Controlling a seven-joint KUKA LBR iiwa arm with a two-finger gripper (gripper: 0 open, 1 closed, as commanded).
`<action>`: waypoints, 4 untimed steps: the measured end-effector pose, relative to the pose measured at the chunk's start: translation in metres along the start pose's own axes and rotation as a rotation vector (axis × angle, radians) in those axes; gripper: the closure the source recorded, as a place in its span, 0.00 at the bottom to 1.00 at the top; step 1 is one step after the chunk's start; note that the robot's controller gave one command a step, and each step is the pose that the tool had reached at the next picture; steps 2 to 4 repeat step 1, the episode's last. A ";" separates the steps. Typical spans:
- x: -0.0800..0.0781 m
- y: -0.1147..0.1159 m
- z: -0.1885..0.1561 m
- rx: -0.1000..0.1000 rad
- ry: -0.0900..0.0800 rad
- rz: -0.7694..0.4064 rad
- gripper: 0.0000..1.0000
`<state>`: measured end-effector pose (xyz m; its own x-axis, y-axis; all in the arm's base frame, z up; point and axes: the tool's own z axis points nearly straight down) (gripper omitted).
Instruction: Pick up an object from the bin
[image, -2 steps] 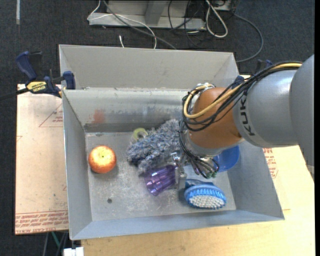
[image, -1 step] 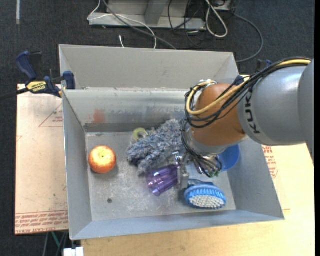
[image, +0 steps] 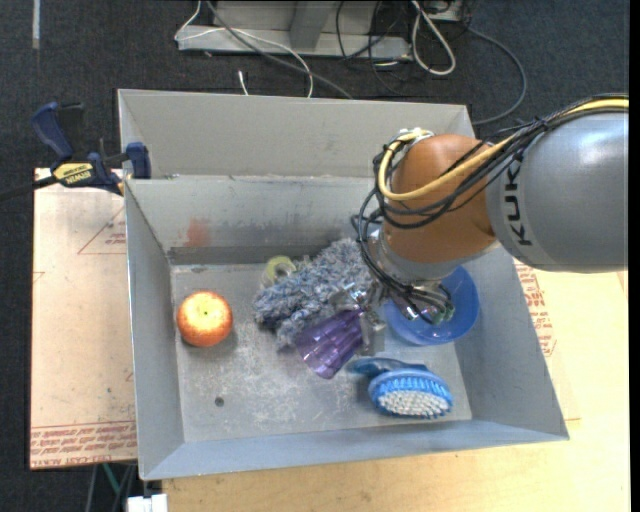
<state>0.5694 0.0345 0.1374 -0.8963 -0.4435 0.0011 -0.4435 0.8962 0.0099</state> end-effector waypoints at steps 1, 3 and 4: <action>0.001 0.007 -0.099 0.000 -0.001 0.084 1.00; 0.001 0.007 -0.099 0.000 -0.001 0.084 1.00; 0.001 0.007 -0.099 0.000 -0.001 0.084 1.00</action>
Offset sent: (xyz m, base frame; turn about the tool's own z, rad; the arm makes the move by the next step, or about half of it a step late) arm -0.0007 0.0023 0.0263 0.0094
